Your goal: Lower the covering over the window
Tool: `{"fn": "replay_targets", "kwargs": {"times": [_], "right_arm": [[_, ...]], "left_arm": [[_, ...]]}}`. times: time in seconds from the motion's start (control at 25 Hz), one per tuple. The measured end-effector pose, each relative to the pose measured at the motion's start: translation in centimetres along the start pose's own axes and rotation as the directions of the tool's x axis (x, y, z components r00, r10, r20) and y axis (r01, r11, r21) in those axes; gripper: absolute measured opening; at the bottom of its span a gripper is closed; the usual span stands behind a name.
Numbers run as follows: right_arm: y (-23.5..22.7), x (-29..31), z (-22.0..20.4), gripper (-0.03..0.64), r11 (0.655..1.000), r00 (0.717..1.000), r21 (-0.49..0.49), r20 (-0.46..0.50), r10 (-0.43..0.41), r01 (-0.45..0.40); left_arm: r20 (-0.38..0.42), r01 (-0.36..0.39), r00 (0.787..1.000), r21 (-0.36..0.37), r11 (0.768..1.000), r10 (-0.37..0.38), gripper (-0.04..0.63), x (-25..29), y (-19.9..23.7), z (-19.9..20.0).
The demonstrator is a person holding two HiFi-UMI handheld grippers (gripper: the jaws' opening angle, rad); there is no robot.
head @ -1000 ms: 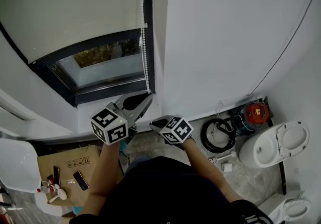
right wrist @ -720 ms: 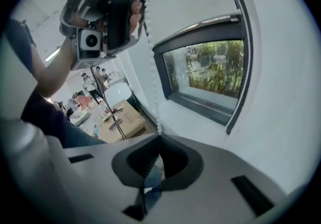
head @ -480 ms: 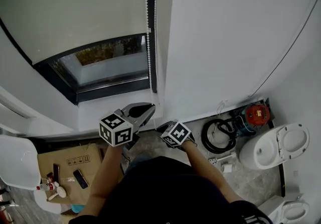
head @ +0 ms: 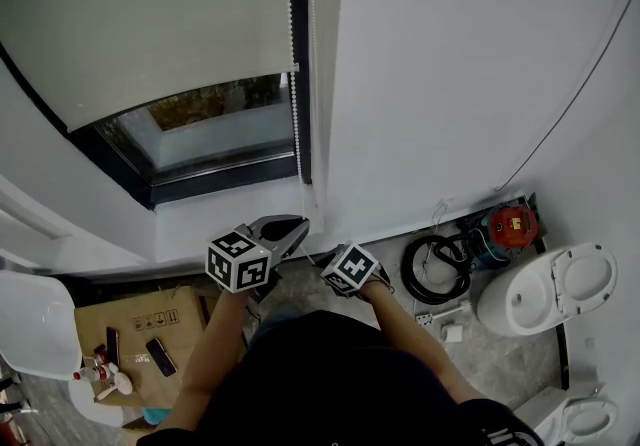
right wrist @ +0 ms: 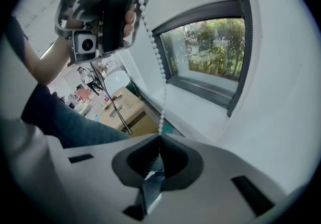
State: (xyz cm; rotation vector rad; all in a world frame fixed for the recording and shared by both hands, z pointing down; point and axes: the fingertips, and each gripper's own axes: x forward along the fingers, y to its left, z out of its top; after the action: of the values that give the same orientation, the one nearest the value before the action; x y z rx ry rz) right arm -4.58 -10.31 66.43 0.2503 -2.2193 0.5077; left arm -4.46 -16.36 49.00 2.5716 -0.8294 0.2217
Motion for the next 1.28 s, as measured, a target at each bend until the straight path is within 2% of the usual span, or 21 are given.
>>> {"fn": "replay_targets", "kwargs": {"times": [0.64,0.8,1.04,1.16,1.28], "right_arm": [[0.0,-0.4,-0.4,0.012,1.000,1.000,-0.005,-0.011,0.007,-0.007],[0.0,-0.5,-0.2,0.012,1.000,1.000,-0.008,-0.008,0.009,-0.009],[-0.5,-1.2,0.0,0.014,0.999,1.000,-0.041,0.001,-0.030,0.030],[-0.9,-2.3,0.6,0.024,0.999,0.998,-0.020,0.034,-0.043,0.044],[-2.1,-4.7,2.5,0.037,0.995,0.986,0.006,0.132,-0.100,0.100]], "left_arm": [[-0.155,-0.051,0.987,-0.100,0.994,0.035,0.012,1.1,2.1,-7.2],[-0.154,-0.064,0.987,-0.124,0.990,0.044,0.011,1.1,2.7,-7.8],[-0.160,-0.071,0.986,-0.112,0.991,0.053,0.011,1.2,2.8,-7.8],[-0.155,-0.071,0.986,-0.114,0.991,0.053,0.012,1.2,2.9,-7.7],[-0.153,-0.073,0.987,-0.116,0.991,0.055,0.011,1.3,3.1,-7.7]]}}
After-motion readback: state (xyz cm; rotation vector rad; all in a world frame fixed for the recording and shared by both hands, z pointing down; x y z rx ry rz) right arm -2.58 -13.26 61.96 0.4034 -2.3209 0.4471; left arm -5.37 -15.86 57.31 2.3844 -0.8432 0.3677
